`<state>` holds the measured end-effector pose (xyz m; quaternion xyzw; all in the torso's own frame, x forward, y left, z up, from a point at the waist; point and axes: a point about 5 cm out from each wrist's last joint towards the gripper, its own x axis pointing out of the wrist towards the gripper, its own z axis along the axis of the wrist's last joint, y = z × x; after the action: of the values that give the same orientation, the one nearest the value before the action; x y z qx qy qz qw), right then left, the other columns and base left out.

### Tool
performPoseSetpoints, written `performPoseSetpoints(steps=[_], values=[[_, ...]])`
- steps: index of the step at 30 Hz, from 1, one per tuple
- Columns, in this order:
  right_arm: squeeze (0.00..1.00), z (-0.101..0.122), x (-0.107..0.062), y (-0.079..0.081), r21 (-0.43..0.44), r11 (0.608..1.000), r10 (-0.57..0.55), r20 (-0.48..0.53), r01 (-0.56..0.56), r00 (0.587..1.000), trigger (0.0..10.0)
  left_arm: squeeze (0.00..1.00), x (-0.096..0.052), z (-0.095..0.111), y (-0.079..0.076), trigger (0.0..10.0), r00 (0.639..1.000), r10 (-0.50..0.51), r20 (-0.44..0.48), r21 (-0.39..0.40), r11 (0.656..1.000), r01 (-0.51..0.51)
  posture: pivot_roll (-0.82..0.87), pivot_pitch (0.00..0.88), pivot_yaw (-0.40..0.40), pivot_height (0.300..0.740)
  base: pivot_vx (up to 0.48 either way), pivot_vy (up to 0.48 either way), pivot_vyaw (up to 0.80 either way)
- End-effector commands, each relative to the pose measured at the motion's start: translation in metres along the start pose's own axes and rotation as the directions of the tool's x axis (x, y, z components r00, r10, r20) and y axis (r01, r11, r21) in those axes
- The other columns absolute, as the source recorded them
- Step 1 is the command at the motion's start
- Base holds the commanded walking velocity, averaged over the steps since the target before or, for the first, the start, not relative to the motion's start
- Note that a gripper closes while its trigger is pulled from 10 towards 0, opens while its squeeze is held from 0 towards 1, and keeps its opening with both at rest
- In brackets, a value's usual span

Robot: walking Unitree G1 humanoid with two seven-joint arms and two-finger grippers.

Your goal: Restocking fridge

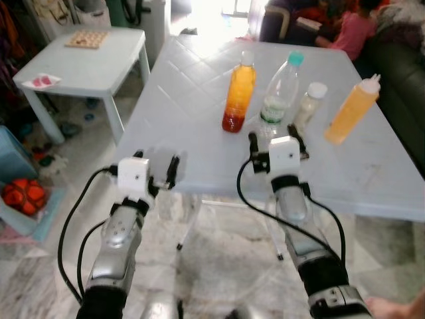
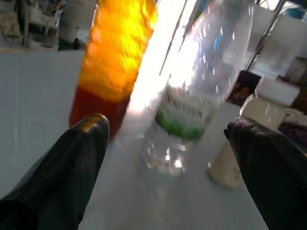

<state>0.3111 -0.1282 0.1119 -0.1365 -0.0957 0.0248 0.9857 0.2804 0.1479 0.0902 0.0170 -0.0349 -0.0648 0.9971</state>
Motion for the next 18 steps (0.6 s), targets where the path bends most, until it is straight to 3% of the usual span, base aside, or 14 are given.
performPoseSetpoints(steps=[1, 9, 18], values=[[0.0, 0.0, -0.003, -0.004, 0.0, 1.0, 0.0, 0.012, 0.0, 1.0, 10.0, 0.0, 0.001, 0.004, 0.0, 10.0, 1.0, 0.021, 0.018, 0.019, 1.0, -0.022, 0.07, 0.043, -0.017, 0.74, 0.0, 0.0, 0.0], [0.0, 0.015, 0.0, 0.011, 0.045, 0.994, 0.1, 0.085, -0.104, 0.991, 10.0, 0.0, -0.001, 0.005, 0.01, 10.0, 0.994, 0.109, 0.002, 0.042, 0.993, -0.109, 0.09, 0.054, -0.012, 0.74, 0.0, 0.0, 0.0], [0.0, 0.033, 0.019, 0.001, 0.048, 0.994, 0.093, 0.154, -0.101, 0.984, 10.0, 0.0, -0.004, 0.008, 0.009, 10.0, 0.998, 0.066, 0.0, 0.056, 0.996, -0.066, 0.1, 0.073, 0.006, 0.74, 0.0, 0.0, 0.0]])
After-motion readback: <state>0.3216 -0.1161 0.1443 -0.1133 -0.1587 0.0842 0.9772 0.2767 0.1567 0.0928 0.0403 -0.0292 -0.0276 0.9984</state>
